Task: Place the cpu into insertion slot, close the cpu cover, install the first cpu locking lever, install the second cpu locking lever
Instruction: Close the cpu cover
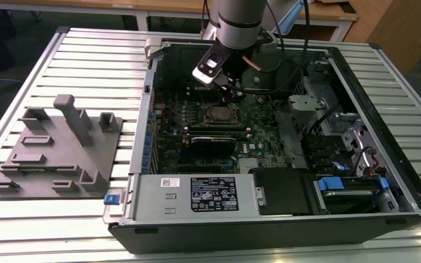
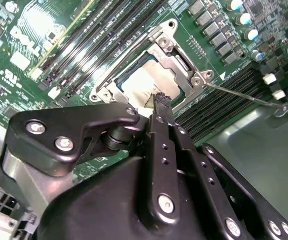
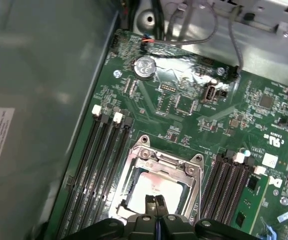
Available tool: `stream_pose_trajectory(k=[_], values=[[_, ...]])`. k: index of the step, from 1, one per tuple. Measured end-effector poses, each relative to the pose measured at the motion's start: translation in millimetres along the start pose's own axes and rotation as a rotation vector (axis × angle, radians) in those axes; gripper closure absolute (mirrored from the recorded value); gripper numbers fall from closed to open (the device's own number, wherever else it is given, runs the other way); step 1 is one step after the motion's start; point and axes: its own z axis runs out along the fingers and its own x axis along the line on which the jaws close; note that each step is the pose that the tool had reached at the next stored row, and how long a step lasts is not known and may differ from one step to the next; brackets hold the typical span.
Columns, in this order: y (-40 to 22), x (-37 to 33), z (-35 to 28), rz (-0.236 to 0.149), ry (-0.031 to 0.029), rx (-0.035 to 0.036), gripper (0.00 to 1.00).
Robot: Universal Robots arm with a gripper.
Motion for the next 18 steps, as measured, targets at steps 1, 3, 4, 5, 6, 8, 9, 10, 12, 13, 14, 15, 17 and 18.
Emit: stream_pose_trajectory(k=[1, 3, 4, 5, 6, 8, 9, 10, 12, 13, 14, 15, 17, 18], values=[[0.0, 0.0, 0.1, -0.016, 0.0000, 0.0004, 0.89], [0.0, 0.0, 0.2, -0.048, -0.0002, 0.0012, 0.89], [0.0, 0.0, 0.2, -0.064, -0.0002, 0.0016, 0.89], [0.0, 0.0, 0.3, -0.080, -0.0003, 0.0020, 0.89], [0.0, 0.0, 0.3, -0.096, -0.0004, 0.0025, 0.89], [0.0, 0.0, 0.3, -0.129, -0.0005, 0.0034, 0.89], [0.0, 0.0, 0.3, -0.147, -0.0006, 0.0039, 0.89], [0.0, 0.0, 0.4, -0.164, -0.0007, 0.0043, 0.89], [0.0, 0.0, 0.4, -0.199, -0.0008, 0.0052, 0.89], [0.0, 0.0, 0.4, -0.218, -0.0009, 0.0057, 0.89], [0.0, 0.0, 0.4, -0.236, -0.0009, 0.0062, 0.89], [0.0, 0.0, 0.4, -0.252, -0.0010, 0.0066, 0.89], [0.0, 0.0, 0.5, -0.286, -0.0011, 0.0075, 0.89], [0.0, 0.0, 0.5, -0.302, -0.0012, 0.0079, 0.89]])
